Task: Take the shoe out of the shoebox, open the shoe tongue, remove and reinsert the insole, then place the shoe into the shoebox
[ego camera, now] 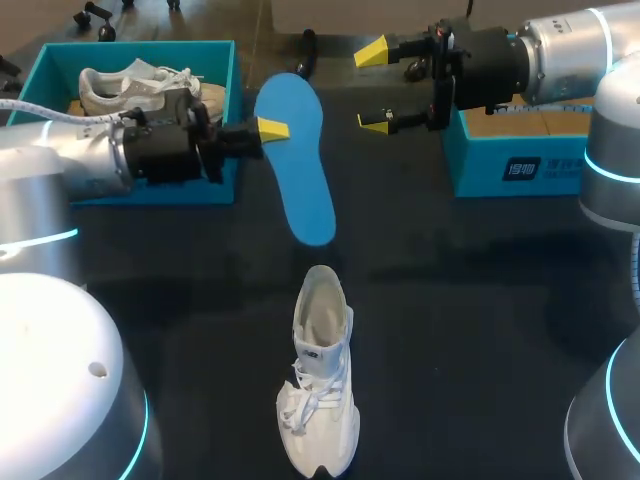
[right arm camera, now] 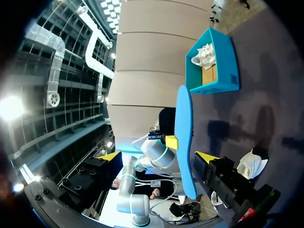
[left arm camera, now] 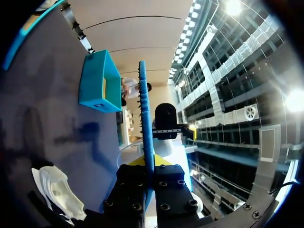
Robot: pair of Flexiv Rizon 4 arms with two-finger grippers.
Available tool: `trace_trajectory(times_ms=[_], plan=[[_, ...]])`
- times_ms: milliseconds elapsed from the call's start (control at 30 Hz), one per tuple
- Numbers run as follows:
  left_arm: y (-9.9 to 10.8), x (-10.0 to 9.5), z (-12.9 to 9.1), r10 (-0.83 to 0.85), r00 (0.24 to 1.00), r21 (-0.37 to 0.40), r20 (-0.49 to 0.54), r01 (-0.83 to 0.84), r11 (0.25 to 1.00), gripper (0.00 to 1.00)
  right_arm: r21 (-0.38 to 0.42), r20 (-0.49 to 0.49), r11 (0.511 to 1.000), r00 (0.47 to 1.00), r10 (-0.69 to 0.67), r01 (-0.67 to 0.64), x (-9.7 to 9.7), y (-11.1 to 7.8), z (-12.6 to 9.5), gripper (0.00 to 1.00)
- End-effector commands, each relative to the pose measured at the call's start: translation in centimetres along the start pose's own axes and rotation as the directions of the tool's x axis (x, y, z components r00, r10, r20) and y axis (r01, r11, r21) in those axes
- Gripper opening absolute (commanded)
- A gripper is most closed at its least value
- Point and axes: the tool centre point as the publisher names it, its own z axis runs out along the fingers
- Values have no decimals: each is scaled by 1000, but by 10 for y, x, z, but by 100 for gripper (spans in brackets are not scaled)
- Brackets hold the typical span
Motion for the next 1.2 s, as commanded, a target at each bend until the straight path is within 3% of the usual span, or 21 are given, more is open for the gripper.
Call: trace_trajectory(times_ms=[33,200,433,667,967,1200], plan=[[-2,-4,0,0,1000,-4,-9,0,1000,0,0,2,1000,1000,0,0,0,0,1,100],[-4,-7,-1,-7,1000,3,-10,7,1000,0,0,2,1000,1000,0,0,0,0,1,100],[-4,-8,-2,-11,1000,6,-9,11,1000,0,13,144,1000,989,-27,26,6,3,-12,100],[-4,-8,-2,-11,1000,6,-9,11,1000,0,21,373,999,927,-38,33,22,-1,-20,100],[-4,-8,-2,-11,1000,6,-9,11,1000,0,37,675,997,734,-76,69,48,-13,-8,100],[-4,-8,-2,-11,1000,6,-9,11,1000,0,60,850,996,520,-85,65,65,-24,5,100]])
